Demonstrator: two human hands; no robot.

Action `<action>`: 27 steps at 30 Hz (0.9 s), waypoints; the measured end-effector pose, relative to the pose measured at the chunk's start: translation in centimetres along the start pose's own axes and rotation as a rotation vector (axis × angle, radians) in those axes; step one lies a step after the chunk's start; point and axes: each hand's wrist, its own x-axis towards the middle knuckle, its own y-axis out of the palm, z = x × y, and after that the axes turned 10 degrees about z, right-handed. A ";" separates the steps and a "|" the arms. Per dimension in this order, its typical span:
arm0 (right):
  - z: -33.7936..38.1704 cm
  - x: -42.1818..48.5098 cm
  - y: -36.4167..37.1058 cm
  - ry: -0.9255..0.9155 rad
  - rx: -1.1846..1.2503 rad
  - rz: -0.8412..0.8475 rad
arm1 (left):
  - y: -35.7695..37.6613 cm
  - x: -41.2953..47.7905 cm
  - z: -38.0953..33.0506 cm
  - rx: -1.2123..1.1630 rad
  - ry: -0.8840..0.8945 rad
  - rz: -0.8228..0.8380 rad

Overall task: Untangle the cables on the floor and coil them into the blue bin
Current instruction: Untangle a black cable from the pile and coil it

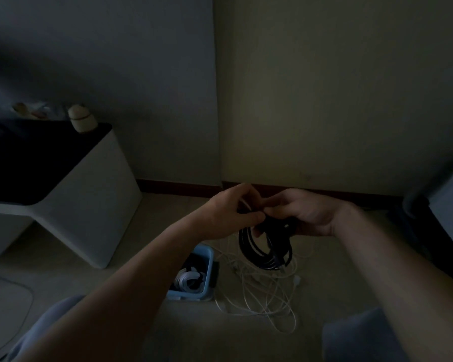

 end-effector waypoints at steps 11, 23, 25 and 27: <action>-0.2 0.5 0.2 -0.009 0.012 0.211 | -0.7 -0.6 -0.9 -0.188 -0.157 0.305; -0.5 0.7 -0.4 -0.019 -0.040 0.217 | -0.6 -0.4 0.5 -0.168 -0.168 0.304; -0.2 0.6 -0.2 0.000 -0.083 0.183 | -0.5 -0.5 0.8 -0.157 -0.171 0.291; -0.1 0.7 0.0 0.010 -0.157 0.083 | -0.4 -0.5 0.8 -0.158 -0.165 0.272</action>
